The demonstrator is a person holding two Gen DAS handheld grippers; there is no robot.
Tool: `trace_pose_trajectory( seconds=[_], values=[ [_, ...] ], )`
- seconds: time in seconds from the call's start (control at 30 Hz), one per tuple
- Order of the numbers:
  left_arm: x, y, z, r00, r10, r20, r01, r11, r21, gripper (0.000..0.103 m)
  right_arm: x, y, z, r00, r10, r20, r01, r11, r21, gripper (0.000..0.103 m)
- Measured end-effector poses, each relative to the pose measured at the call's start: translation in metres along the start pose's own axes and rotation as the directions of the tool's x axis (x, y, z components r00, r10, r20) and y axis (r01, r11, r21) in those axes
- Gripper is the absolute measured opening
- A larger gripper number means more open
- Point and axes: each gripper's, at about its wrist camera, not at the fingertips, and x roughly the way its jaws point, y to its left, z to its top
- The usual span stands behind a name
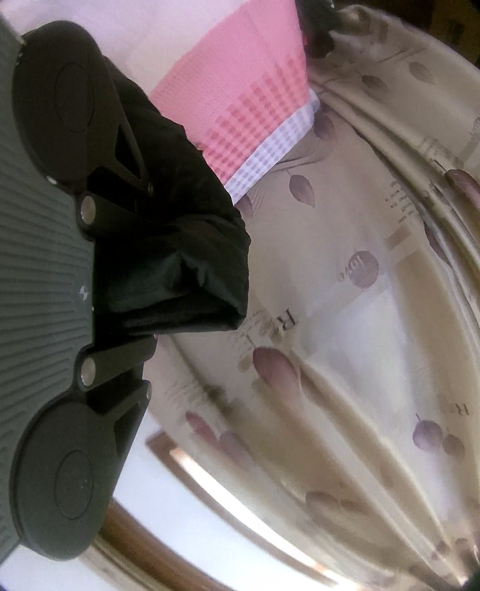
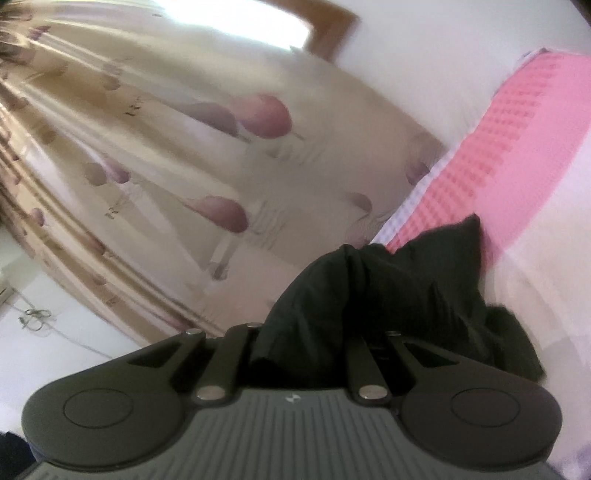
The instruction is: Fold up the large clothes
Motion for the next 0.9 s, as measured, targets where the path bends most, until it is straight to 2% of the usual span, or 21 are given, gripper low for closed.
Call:
trace_pose_trajectory(
  seconds=[0.23, 0.47, 0.57, 0.6, 0.63, 0.67, 0.7, 0.73, 0.8, 0.83, 0.87, 0.9],
  values=[
    [0.064, 0.008, 0.008, 0.996, 0.088, -0.016, -0.089, 0.996, -0.004, 0.017, 0.059, -0.026, 0.035, 0.995, -0.095, -0.002, 0.095, 0.994, 0.057, 0.011],
    [0.115, 0.015, -0.001, 0.987, 0.16, -0.018, -0.158, 0.984, 0.082, 0.025, 0.108, -0.067, 0.046, 0.979, -0.201, -0.017, 0.202, 0.969, 0.142, 0.013],
    [0.129, 0.02, -0.005, 0.986, 0.168, -0.024, -0.165, 0.982, 0.091, 0.043, 0.124, -0.081, 0.045, 0.972, -0.232, -0.025, 0.233, 0.959, 0.163, 0.016],
    [0.132, 0.022, -0.005, 0.986, 0.163, -0.027, -0.16, 0.983, 0.086, 0.057, 0.128, -0.084, 0.045, 0.972, -0.234, -0.026, 0.235, 0.957, 0.172, 0.017],
    [0.134, 0.024, -0.006, 0.988, 0.152, -0.026, -0.15, 0.986, 0.077, 0.075, 0.132, -0.088, 0.044, 0.972, -0.234, -0.03, 0.236, 0.955, 0.181, 0.021],
    [0.134, 0.026, -0.006, 0.989, 0.147, -0.011, -0.146, 0.986, 0.076, 0.084, 0.135, -0.092, 0.045, 0.973, -0.229, -0.034, 0.232, 0.954, 0.189, 0.028],
    [0.133, 0.024, -0.007, 0.988, 0.154, 0.018, -0.155, 0.984, 0.087, 0.098, 0.137, -0.094, 0.046, 0.974, -0.223, -0.037, 0.226, 0.954, 0.199, 0.033],
    [0.131, 0.022, -0.009, 0.982, 0.179, 0.066, -0.186, 0.976, 0.112, 0.103, 0.138, -0.096, 0.046, 0.976, -0.215, -0.034, 0.217, 0.953, 0.211, 0.041],
    [0.128, 0.017, -0.01, 0.973, 0.193, 0.13, -0.214, 0.962, 0.17, 0.103, 0.137, -0.097, 0.046, 0.982, -0.187, -0.015, 0.185, 0.957, 0.223, 0.061],
    [0.127, 0.016, -0.009, 0.975, 0.183, 0.126, -0.205, 0.961, 0.185, 0.103, 0.135, -0.097, 0.047, 0.985, -0.173, 0.005, 0.168, 0.959, 0.227, 0.079],
    [0.127, 0.016, -0.009, 0.976, 0.181, 0.122, -0.202, 0.96, 0.193, 0.103, 0.131, -0.095, 0.047, 0.986, -0.161, 0.033, 0.149, 0.961, 0.232, 0.088],
    [0.125, 0.014, -0.01, 0.975, 0.182, 0.125, -0.205, 0.957, 0.203, 0.103, 0.126, -0.094, 0.047, 0.987, -0.146, 0.067, 0.127, 0.963, 0.236, 0.09]
  ],
)
